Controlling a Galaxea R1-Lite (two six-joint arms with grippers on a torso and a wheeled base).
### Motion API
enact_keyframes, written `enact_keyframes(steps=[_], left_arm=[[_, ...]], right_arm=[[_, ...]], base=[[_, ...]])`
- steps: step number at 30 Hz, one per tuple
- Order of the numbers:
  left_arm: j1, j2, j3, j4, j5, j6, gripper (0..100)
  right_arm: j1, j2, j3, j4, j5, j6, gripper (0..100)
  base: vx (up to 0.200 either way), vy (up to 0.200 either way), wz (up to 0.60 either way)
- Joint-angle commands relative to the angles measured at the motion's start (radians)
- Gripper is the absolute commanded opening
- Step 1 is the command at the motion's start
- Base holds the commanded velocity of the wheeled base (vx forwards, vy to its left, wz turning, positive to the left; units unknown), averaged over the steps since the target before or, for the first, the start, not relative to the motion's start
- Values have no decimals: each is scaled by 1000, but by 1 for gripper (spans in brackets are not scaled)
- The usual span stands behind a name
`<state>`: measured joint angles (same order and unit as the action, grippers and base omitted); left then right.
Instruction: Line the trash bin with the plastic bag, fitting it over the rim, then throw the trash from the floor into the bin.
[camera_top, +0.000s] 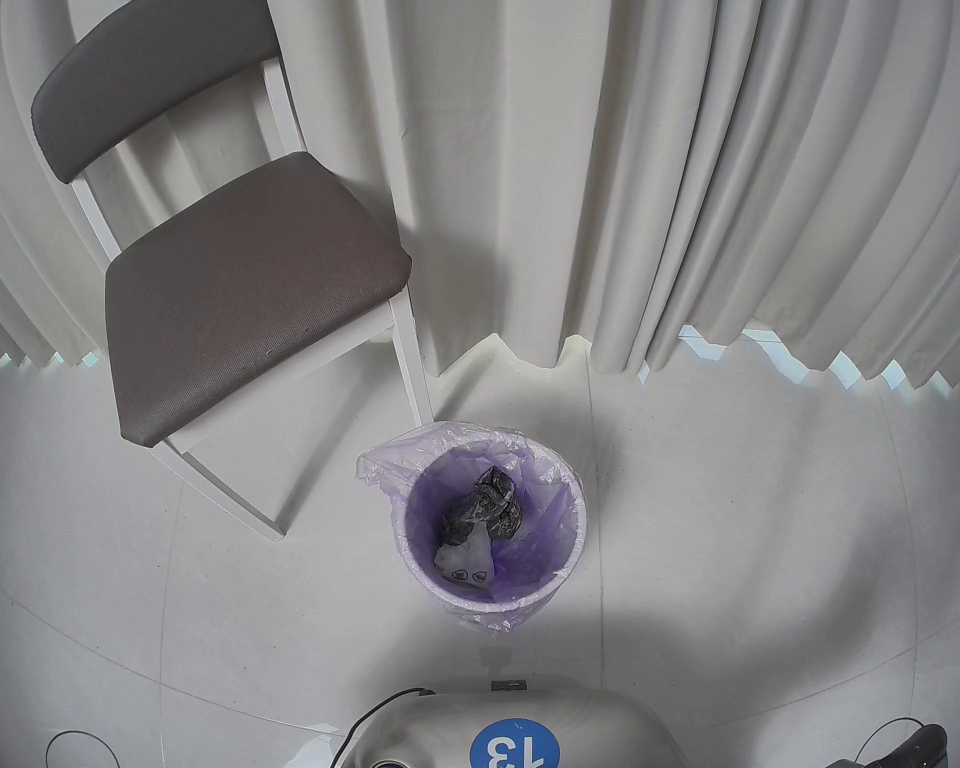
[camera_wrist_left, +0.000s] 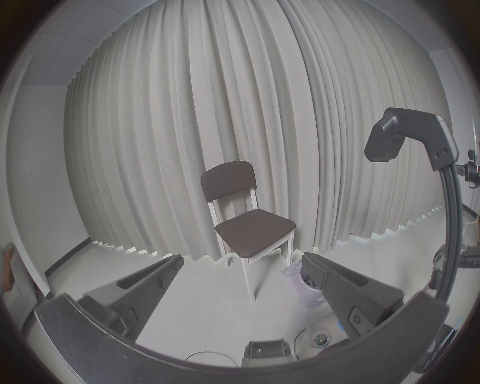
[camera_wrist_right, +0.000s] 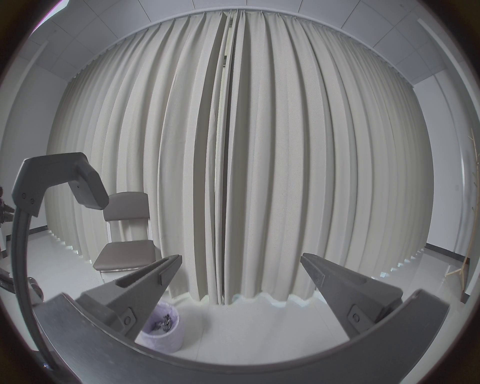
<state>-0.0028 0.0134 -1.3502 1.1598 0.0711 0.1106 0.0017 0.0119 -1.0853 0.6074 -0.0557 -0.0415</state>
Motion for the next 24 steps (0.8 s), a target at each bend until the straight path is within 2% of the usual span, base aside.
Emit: enact_keyframes(steps=[1, 2, 3, 5, 6, 7, 9, 11, 12, 17, 24], left_arm=[[1, -13, 424, -433, -17, -60, 100], [0, -13, 457, -471, -16, -60, 100], [1, -13, 566, -594, -11, -62, 100], [1, -13, 714, -739, -7, -63, 100], [1, -13, 758, -784, -4, -62, 100], [1, -13, 864, -890, -1, -60, 100], [1, -13, 990, -1029, -2, -60, 100], [1, -13, 1036, -1078, -2, -58, 100], [1, -13, 1152, -1186, -1, -58, 100], [0, -13, 1287, -1249, -10, -60, 100], [0, -13, 1350, -1233, -11, -69, 100]], right_arm=[[4, 6, 423, -505, 73, -23, 100], [6, 10, 461, -561, 77, -26, 100], [8, 28, 548, -681, 83, -32, 100], [8, 54, 639, -785, 80, -32, 100], [8, 59, 662, -807, 82, -32, 100], [9, 66, 714, -845, 82, -31, 100], [9, 77, 762, -864, 83, -26, 100], [9, 79, 774, -865, 83, -23, 100], [12, 85, 797, -862, 85, -21, 100], [12, 83, 866, -864, 86, -23, 100], [12, 86, 917, -853, 105, -26, 100]], base=[[0, 0, 0], [0, 0, 0], [0, 0, 0], [0, 0, 0], [0, 0, 0], [0, 0, 0], [0, 0, 0], [0, 0, 0], [0, 0, 0], [0, 0, 0], [0, 0, 0]])
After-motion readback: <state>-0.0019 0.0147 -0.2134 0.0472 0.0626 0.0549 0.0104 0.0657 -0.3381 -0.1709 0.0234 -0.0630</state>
